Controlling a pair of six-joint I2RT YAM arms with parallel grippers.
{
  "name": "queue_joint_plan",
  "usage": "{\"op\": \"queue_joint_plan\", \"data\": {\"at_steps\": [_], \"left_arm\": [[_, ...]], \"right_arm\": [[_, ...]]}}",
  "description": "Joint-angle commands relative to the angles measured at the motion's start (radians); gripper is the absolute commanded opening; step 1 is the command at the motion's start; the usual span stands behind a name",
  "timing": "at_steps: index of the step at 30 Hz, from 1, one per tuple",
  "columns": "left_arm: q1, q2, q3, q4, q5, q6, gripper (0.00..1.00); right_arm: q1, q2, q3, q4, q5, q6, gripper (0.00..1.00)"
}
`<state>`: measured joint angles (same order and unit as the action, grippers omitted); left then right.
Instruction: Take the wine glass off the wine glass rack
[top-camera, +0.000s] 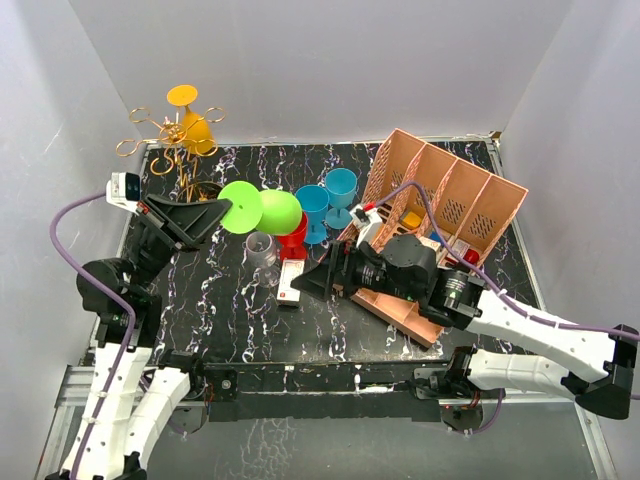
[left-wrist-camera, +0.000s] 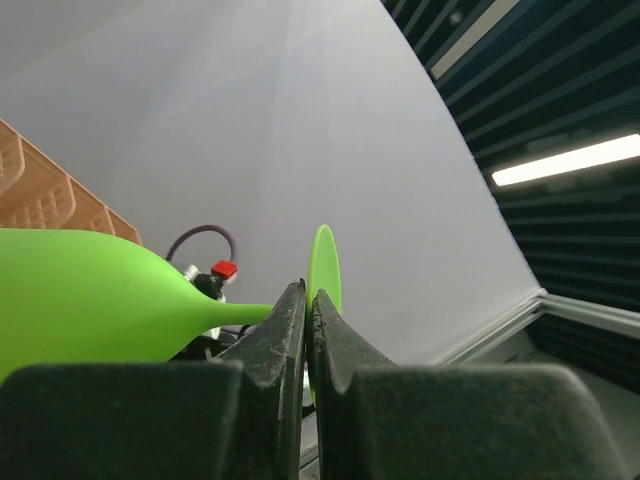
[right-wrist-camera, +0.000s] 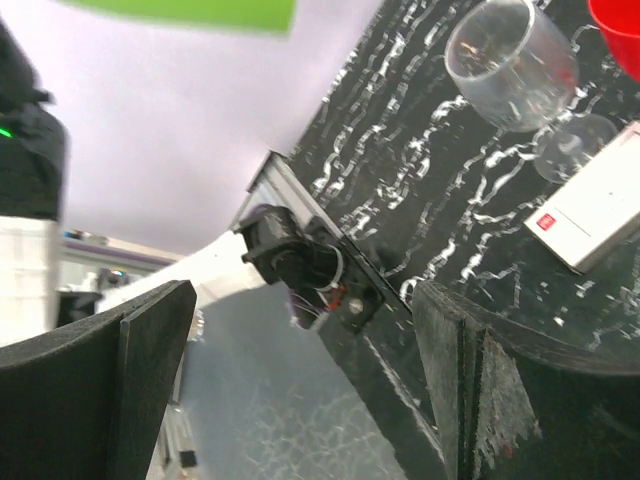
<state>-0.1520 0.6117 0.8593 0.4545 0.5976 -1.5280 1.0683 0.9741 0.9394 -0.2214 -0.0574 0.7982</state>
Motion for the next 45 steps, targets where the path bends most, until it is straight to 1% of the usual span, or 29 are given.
{"op": "queue_joint_plan", "data": {"at_steps": [1, 4, 5, 6, 8, 12, 15, 18, 23, 27, 30, 33, 34, 35, 38, 41, 42, 43, 45], "left_arm": [[-0.003, -0.035, -0.067, 0.202, -0.075, -0.248, 0.0], [-0.003, -0.034, -0.085, 0.221, -0.068, -0.301, 0.0], [-0.003, -0.038, -0.089, 0.215, -0.072, -0.307, 0.0], [-0.003, -0.043, -0.093, 0.205, -0.078, -0.315, 0.0], [-0.003, -0.051, -0.105, 0.2, -0.086, -0.34, 0.0], [-0.003, -0.055, -0.154, 0.26, -0.094, -0.412, 0.0], [-0.003, -0.058, -0.196, 0.298, -0.099, -0.45, 0.0], [-0.003, -0.056, -0.228, 0.338, -0.103, -0.481, 0.0], [-0.003, -0.05, -0.266, 0.39, -0.12, -0.515, 0.0], [-0.003, -0.04, -0.296, 0.444, -0.134, -0.541, 0.0], [-0.003, -0.03, -0.325, 0.49, -0.139, -0.547, 0.0], [-0.004, -0.026, -0.343, 0.494, -0.126, -0.528, 0.0], [-0.003, -0.029, -0.345, 0.478, -0.119, -0.513, 0.02], [-0.003, -0.032, -0.346, 0.461, -0.115, -0.497, 0.06], [-0.003, -0.052, -0.348, 0.413, -0.111, -0.427, 0.19], [-0.003, -0.082, -0.337, 0.3, -0.102, -0.348, 0.36], [-0.003, -0.094, -0.329, 0.253, -0.101, -0.32, 0.44], [-0.003, -0.107, -0.318, 0.208, -0.101, -0.283, 0.55], [-0.003, -0.127, -0.287, 0.09, -0.1, -0.203, 0.82]], "right_arm": [[-0.057, -0.015, -0.015, 0.248, -0.044, 0.145, 1.0], [-0.167, -0.006, -0.051, 0.357, -0.167, 0.211, 0.99], [-0.209, -0.004, -0.069, 0.41, -0.223, 0.235, 0.99], [-0.246, -0.002, -0.089, 0.499, -0.274, 0.257, 0.99], [-0.294, 0.007, -0.115, 0.613, -0.35, 0.29, 0.99], [-0.319, 0.056, -0.101, 0.737, -0.433, 0.296, 1.0], [-0.319, 0.097, -0.093, 0.85, -0.482, 0.313, 0.94], [-0.32, 0.125, -0.095, 0.946, -0.506, 0.338, 0.84], [-0.32, 0.144, -0.127, 1.116, -0.534, 0.4, 0.6], [-0.319, 0.133, -0.174, 1.264, -0.534, 0.454, 0.44], [-0.32, 0.125, -0.186, 1.33, -0.533, 0.473, 0.34], [-0.32, 0.12, -0.17, 1.355, -0.542, 0.478, 0.17], [-0.319, 0.118, -0.164, 1.356, -0.545, 0.477, 0.1], [-0.32, 0.112, -0.16, 1.358, -0.545, 0.475, 0.08], [-0.319, 0.082, -0.162, 1.337, -0.527, 0.456, 0.08], [-0.32, 0.028, -0.164, 1.221, -0.493, 0.392, 0.08], [-0.32, 0.005, -0.161, 1.162, -0.478, 0.358, 0.08], [-0.32, -0.019, -0.158, 1.089, -0.458, 0.321, 0.08], [-0.32, -0.067, -0.149, 0.922, -0.4, 0.264, 0.08]]}}
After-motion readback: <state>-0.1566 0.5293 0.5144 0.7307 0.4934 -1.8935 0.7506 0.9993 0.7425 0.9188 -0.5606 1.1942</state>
